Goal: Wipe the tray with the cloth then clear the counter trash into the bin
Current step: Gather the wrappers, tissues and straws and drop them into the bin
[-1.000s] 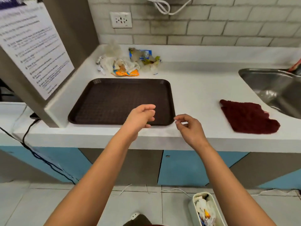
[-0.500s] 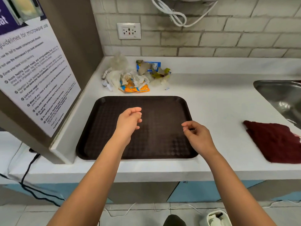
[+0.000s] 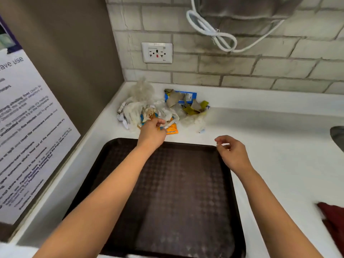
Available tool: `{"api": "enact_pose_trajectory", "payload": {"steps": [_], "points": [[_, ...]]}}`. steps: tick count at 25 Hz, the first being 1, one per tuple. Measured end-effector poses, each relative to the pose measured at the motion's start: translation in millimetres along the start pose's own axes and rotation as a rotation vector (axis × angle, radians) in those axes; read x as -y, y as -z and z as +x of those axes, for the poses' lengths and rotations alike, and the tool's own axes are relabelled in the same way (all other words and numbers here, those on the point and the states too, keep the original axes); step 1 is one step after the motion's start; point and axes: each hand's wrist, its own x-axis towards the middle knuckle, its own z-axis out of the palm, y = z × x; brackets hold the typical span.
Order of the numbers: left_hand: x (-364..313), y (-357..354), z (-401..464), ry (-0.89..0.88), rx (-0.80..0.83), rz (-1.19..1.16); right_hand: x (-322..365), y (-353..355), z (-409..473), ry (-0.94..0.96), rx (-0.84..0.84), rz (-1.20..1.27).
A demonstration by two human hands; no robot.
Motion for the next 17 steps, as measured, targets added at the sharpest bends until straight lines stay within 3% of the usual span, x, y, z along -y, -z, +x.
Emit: {"api": "enact_pose_trajectory", "payload": {"steps": [5, 11, 14, 17], "points": [[0, -22, 59, -0.101, 0.095, 0.305, 3, -18, 66, 0.033, 0.07, -0.083], [22, -52, 100, -0.163, 0.216, 0.548, 39, -62, 161, 0.234, 0.084, -0.154], [33, -59, 106, -0.126, 0.236, 0.623, 33, -88, 189, 0.188, 0.239, -0.317], [43, -64, 109, -0.085, 0.203, 0.599, 16, -102, 205, 0.107, 0.273, -0.486]]}}
